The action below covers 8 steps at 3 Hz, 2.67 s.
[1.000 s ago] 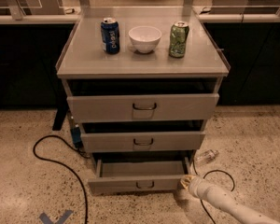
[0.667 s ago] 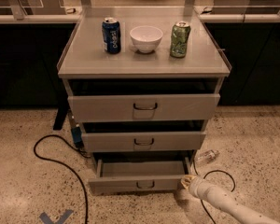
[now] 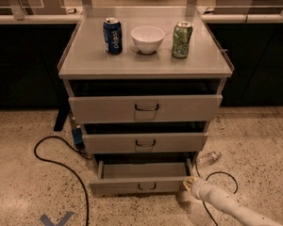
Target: Open bottom drawer
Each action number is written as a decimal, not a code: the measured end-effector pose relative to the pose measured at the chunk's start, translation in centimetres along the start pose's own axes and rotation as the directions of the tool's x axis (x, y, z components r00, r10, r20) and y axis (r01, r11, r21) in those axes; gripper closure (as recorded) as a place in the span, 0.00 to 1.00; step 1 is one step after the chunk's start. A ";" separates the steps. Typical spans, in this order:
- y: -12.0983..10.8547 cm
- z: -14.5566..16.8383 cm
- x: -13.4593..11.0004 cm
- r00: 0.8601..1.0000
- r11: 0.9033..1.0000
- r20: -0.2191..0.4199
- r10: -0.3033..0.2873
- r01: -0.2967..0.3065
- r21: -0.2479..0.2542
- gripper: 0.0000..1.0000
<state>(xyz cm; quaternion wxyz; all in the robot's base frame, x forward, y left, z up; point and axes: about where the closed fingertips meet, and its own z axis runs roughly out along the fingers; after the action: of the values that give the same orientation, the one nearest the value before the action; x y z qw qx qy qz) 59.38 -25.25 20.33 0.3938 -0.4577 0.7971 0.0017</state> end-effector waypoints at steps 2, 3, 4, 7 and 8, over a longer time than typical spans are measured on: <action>0.0 0.0 0.0 1.000 1.000 0.000 0.000 0.000 0.000 0.00; 0.0 0.0 0.0 1.000 1.000 0.000 0.000 0.000 0.000 0.00; -0.1 0.6 -0.2 1.000 1.000 0.004 -0.006 0.006 -0.013 0.00; 2.8 8.3 -3.5 0.995 0.977 0.102 -0.012 0.033 -0.211 0.00; 2.8 8.3 -3.6 0.995 0.977 0.102 -0.012 0.033 -0.211 0.03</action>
Offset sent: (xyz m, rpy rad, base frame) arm 0.0000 0.0000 0.0000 0.0000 0.0000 0.0000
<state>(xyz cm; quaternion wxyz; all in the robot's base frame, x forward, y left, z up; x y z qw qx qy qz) 63.53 -18.01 15.81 0.3820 -0.5055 0.7665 0.1054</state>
